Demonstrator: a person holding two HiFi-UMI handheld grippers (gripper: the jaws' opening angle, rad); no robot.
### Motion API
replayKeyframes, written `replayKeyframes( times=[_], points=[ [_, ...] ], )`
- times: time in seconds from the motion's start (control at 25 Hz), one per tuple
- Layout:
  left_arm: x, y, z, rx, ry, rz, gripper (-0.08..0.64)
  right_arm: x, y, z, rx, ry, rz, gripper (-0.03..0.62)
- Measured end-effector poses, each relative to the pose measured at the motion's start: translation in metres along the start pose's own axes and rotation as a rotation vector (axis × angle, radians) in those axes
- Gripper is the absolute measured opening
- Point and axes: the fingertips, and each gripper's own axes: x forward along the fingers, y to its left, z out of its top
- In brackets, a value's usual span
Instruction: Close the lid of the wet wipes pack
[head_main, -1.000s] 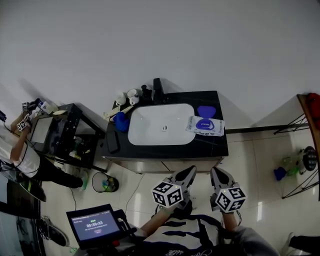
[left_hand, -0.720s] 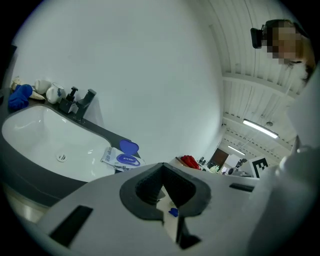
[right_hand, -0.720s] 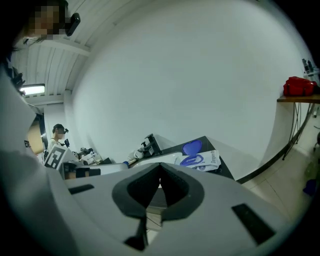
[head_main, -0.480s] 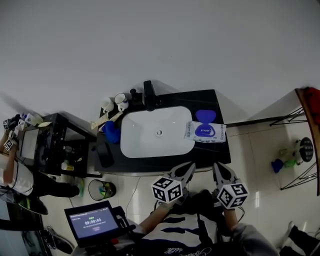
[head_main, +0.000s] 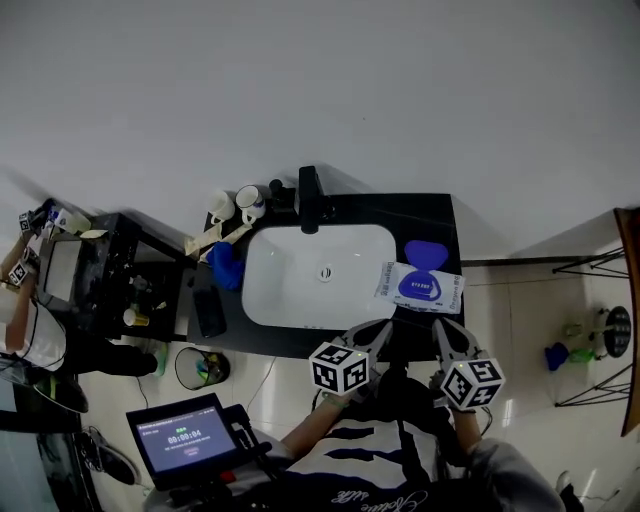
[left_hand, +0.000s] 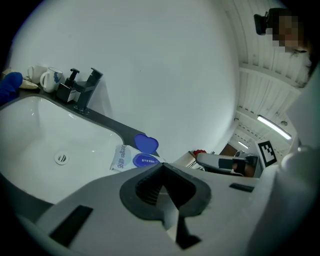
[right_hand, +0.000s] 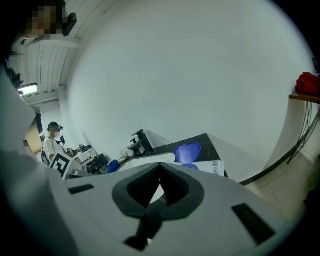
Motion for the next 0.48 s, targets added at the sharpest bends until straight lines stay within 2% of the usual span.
replayKeyframes(
  times=[0.16, 0.48],
  points=[
    [0.039, 0.028, -0.004, -0.009, 0.038, 0.059, 0.002, 0.032, -0.027, 0.014, -0.024, 0.029, 0.036, -0.002],
    [0.088, 0.049, -0.012, 0.02, 0.175, 0.114, 0.002, 0.061, -0.07, 0.03, -0.041, 0.132, 0.071, -0.002]
  ],
)
